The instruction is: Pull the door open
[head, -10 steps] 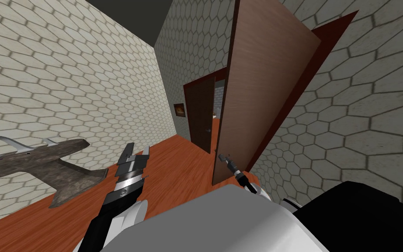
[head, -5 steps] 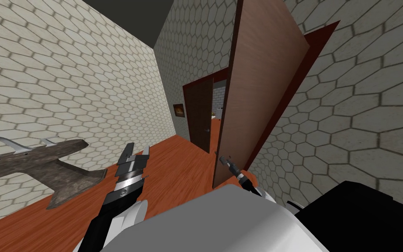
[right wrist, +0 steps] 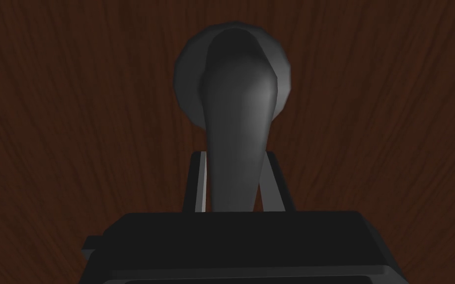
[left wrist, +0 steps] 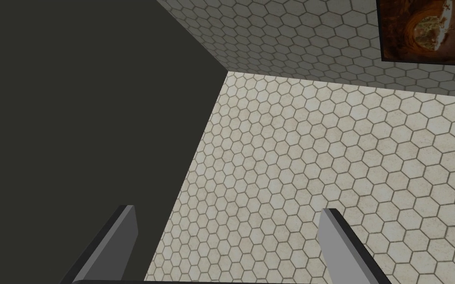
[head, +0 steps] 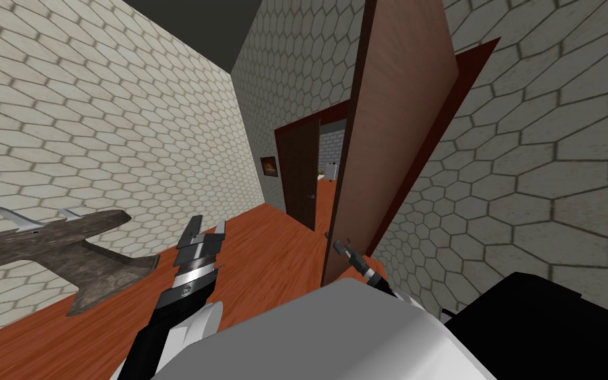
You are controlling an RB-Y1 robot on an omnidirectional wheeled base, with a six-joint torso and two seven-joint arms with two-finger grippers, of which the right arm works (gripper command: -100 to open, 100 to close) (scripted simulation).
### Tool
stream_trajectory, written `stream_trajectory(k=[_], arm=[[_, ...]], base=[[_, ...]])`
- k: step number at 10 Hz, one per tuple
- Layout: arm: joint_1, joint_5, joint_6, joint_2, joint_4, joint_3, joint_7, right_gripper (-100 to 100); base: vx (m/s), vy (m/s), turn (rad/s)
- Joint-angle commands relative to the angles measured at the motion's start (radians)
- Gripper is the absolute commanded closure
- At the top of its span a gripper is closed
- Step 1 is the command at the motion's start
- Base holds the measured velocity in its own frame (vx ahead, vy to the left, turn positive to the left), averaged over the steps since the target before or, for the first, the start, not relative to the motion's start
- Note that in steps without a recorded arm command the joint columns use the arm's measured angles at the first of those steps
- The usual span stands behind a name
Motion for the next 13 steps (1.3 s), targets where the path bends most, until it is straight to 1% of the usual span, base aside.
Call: stream_trajectory(k=[1,2,3,4,5,7,9,10,12,13], arm=[[0.037,0.002,0.004,-0.012,-0.05,0.007,-0.005,100],[0.037,0.002,0.004,-0.012,-0.053,0.007,-0.005,100],[0.032,0.003,-0.002,-0.011,-0.038,0.006,-0.005,100],[0.033,0.003,-0.032,-0.01,-0.011,0.019,-0.004,100],[0.033,0.003,-0.047,-0.009,0.002,0.024,-0.004,100],[0.032,0.003,-0.106,-0.006,0.054,0.044,-0.003,100],[0.032,0.003,-0.106,-0.006,0.087,0.044,-0.003,100],[0.032,0.003,-0.141,-0.005,0.085,0.057,-0.003,100],[0.032,0.003,-0.141,-0.005,0.085,0.057,-0.003,100],[0.032,0.003,-0.166,-0.004,0.107,0.065,-0.003,100]], base=[[-0.009,-0.035,-0.011],[-0.005,-0.016,-0.009],[-0.002,-0.006,0.002],[-0.004,0.027,0.021],[-0.003,0.037,0.007],[-0.002,0.042,0.013],[-0.005,0.026,0.005],[-0.007,0.023,0.002],[-0.009,0.012,0.015],[-0.004,0.011,0.009]])
